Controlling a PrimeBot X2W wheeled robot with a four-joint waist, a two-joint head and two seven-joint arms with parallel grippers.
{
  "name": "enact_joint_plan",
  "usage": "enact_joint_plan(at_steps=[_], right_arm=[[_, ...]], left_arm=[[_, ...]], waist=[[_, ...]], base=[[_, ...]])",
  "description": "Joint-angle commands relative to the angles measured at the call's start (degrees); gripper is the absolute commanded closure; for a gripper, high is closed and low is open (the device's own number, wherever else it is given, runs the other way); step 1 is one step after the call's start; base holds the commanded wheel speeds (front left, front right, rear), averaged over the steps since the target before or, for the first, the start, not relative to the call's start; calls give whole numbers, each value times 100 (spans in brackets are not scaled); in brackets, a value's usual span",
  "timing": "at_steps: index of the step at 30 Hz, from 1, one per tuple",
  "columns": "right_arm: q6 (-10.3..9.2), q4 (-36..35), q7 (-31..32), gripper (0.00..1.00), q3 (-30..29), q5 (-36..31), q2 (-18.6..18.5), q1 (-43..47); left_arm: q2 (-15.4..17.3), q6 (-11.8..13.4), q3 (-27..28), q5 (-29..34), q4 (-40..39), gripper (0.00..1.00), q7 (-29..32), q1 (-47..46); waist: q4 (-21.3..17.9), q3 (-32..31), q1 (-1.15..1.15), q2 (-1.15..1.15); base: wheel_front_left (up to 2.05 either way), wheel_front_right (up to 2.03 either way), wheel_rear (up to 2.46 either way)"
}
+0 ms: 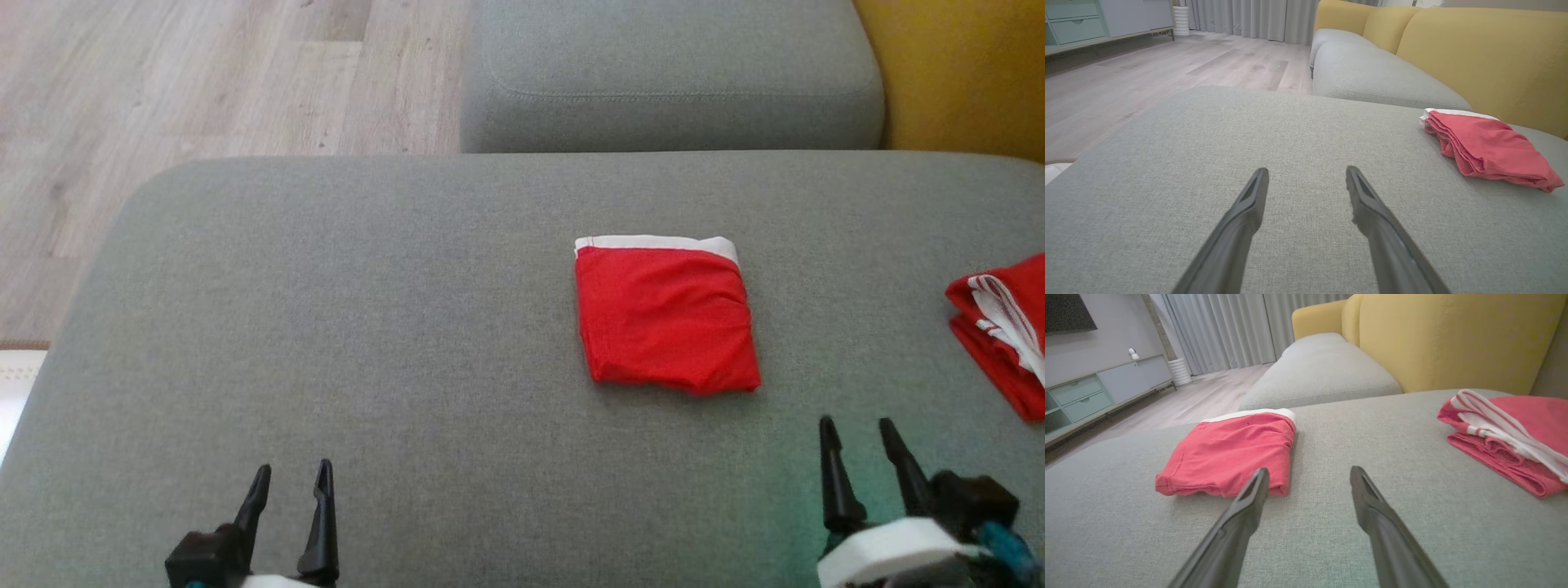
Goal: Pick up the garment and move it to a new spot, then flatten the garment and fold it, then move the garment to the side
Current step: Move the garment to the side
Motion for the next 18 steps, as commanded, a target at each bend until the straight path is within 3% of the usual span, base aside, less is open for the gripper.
enact_joint_plan(at_steps=[1, 11, 18], right_arm=[[-4, -228, 139, 0, 208, 135, -84, -482], [-4, -829, 2366, 0, 145, 961, -549, -1836], [-4, -102, 3448, 0, -242, 770, -385, -2665]], left_arm=[[-13, 18, 138, 18, -221, 0, -32, -247], [-13, 4, -162, -62, -261, 0, -32, -621], [-13, 65, -510, -195, -218, 0, -32, -961]], waist=[[5, 36, 0, 0], [247, 725, 0, 0], [548, 1185, 0, 0]], base=[[0, 0, 0], [0, 0, 0], [0, 0, 0]])
